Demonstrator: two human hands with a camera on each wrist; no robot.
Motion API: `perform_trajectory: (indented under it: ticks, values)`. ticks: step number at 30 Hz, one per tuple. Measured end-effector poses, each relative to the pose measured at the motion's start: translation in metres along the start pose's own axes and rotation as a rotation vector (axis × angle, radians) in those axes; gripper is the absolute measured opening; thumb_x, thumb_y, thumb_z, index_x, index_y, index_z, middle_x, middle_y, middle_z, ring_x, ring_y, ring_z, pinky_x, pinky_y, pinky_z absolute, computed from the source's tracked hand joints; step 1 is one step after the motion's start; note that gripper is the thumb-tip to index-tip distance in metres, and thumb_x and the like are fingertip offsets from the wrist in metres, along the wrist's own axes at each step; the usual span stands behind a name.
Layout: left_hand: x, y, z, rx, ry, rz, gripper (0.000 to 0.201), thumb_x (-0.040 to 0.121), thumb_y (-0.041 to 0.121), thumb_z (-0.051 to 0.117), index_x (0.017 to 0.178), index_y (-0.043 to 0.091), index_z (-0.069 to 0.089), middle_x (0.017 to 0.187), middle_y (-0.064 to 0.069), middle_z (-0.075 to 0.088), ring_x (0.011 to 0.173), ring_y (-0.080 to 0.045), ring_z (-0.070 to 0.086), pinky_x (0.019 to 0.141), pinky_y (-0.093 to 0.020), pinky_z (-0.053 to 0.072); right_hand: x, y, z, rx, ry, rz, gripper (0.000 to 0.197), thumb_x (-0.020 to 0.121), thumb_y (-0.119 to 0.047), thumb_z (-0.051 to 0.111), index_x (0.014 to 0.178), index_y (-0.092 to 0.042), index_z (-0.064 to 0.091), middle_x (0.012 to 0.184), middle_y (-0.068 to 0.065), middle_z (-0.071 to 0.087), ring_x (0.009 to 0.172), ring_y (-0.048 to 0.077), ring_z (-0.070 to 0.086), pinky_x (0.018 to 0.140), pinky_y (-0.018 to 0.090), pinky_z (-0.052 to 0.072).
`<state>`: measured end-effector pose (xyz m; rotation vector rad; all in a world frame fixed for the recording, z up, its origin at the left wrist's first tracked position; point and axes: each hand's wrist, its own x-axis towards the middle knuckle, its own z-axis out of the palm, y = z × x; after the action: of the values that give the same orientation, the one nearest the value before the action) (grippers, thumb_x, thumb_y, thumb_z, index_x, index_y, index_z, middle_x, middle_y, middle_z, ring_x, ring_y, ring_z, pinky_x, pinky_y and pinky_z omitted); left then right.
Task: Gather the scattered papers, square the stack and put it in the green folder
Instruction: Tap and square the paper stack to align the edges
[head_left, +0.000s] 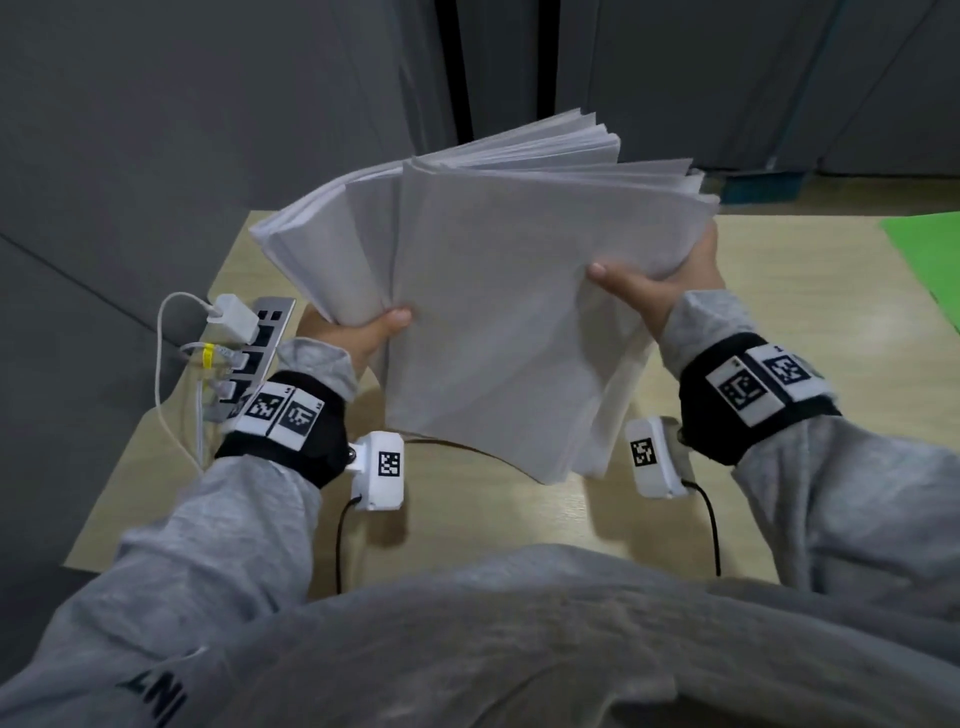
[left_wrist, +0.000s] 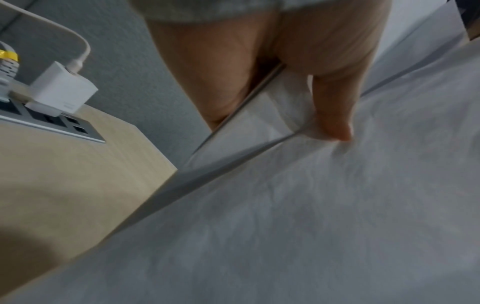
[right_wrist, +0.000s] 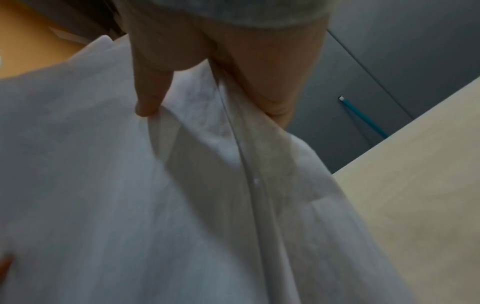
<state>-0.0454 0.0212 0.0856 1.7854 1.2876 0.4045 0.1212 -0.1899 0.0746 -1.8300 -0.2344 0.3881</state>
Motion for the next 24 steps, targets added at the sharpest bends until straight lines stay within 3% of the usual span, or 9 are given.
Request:
perform_trajectory:
  ticks: [3, 7, 10, 12, 14, 17, 19, 22, 24]
  values:
    - [-0.004, -0.001, -0.004, 0.090, -0.043, -0.023, 0.065, 0.074, 0.045, 0.073, 0.120, 0.001, 0.057, 0.120, -0.013, 0.063, 0.100, -0.024, 0.060, 0.077, -0.020, 0.035, -0.002, 0.000, 0.004, -0.013, -0.006, -0.012, 0.079, 0.060, -0.032, 0.087, 0.128, -0.016, 0.049, 0.105, -0.005, 0.061, 0.102, 0.017, 0.060, 0.092, 0.031, 0.049]
    - [-0.003, -0.003, -0.005, 0.134, -0.087, 0.003, 0.070, 0.065, 0.052, 0.077, 0.117, 0.010, 0.058, 0.106, -0.003, 0.063, 0.086, -0.017, 0.056, 0.071, -0.013, 0.037, -0.002, -0.013, 0.009, -0.057, 0.005, -0.055, 0.060, 0.070, -0.024, 0.083, 0.123, -0.016, 0.056, 0.094, -0.008, 0.057, 0.092, 0.014, 0.056, 0.081, 0.022, 0.043]
    - [-0.005, 0.001, -0.004, 0.109, -0.098, 0.037, 0.079, 0.054, 0.067, 0.075, 0.109, 0.012, 0.062, 0.088, -0.002, 0.061, 0.065, -0.012, 0.055, 0.045, -0.004, 0.037, -0.009, -0.026, 0.013, -0.050, 0.027, -0.122, 0.047, 0.070, -0.025, 0.083, 0.111, -0.022, 0.060, 0.086, -0.011, 0.059, 0.087, 0.014, 0.060, 0.072, 0.019, 0.048]
    - [-0.003, 0.002, -0.005, 0.067, -0.063, 0.047, 0.056, 0.067, 0.052, 0.076, 0.106, 0.016, 0.060, 0.091, -0.004, 0.061, 0.062, -0.009, 0.050, 0.040, -0.006, 0.036, -0.013, -0.033, 0.013, 0.022, 0.061, -0.166, 0.043, 0.068, -0.026, 0.084, 0.104, -0.027, 0.060, 0.087, -0.012, 0.063, 0.085, 0.011, 0.062, 0.071, 0.014, 0.052]
    - [-0.008, 0.004, -0.009, 0.063, -0.094, 0.050, 0.036, 0.075, 0.041, 0.075, 0.099, 0.021, 0.056, 0.090, 0.000, 0.058, 0.057, -0.001, 0.044, 0.043, -0.006, 0.034, -0.015, -0.033, 0.011, 0.064, 0.064, -0.204, 0.049, 0.065, -0.027, 0.086, 0.105, -0.028, 0.058, 0.094, -0.010, 0.065, 0.087, 0.009, 0.064, 0.075, 0.015, 0.054]
    - [-0.006, -0.001, -0.002, 0.098, -0.193, 0.053, 0.047, 0.070, 0.043, 0.078, 0.108, 0.025, 0.058, 0.104, 0.008, 0.060, 0.071, -0.003, 0.052, 0.063, 0.001, 0.037, -0.019, -0.026, 0.014, -0.048, -0.036, -0.262, 0.062, 0.066, -0.028, 0.085, 0.117, -0.030, 0.050, 0.094, -0.024, 0.058, 0.086, -0.005, 0.057, 0.072, 0.005, 0.048]
    - [-0.003, -0.003, 0.003, 0.104, -0.202, 0.003, 0.052, 0.065, 0.051, 0.078, 0.106, 0.028, 0.056, 0.109, 0.005, 0.064, 0.088, -0.015, 0.057, 0.083, -0.016, 0.041, -0.017, -0.019, 0.018, -0.076, -0.090, -0.263, 0.067, 0.068, -0.026, 0.084, 0.124, -0.028, 0.047, 0.094, -0.028, 0.053, 0.087, -0.002, 0.055, 0.070, 0.005, 0.044]
    - [-0.001, -0.001, 0.005, 0.067, -0.169, 0.001, 0.055, 0.067, 0.049, 0.078, 0.112, 0.024, 0.057, 0.103, 0.002, 0.062, 0.093, -0.018, 0.057, 0.083, -0.020, 0.037, -0.011, -0.014, 0.016, -0.064, -0.073, -0.299, 0.073, 0.068, -0.027, 0.084, 0.124, -0.030, 0.038, 0.102, -0.023, 0.053, 0.092, -0.006, 0.053, 0.072, 0.002, 0.044]
    - [0.004, 0.001, 0.001, 0.040, -0.125, 0.030, 0.060, 0.072, 0.035, 0.078, 0.122, 0.011, 0.055, 0.115, -0.009, 0.062, 0.106, -0.025, 0.059, 0.080, -0.021, 0.036, -0.005, -0.008, 0.009, -0.054, 0.008, -0.317, 0.086, 0.065, -0.034, 0.085, 0.132, -0.027, 0.032, 0.120, -0.009, 0.053, 0.105, 0.003, 0.055, 0.080, 0.007, 0.046]
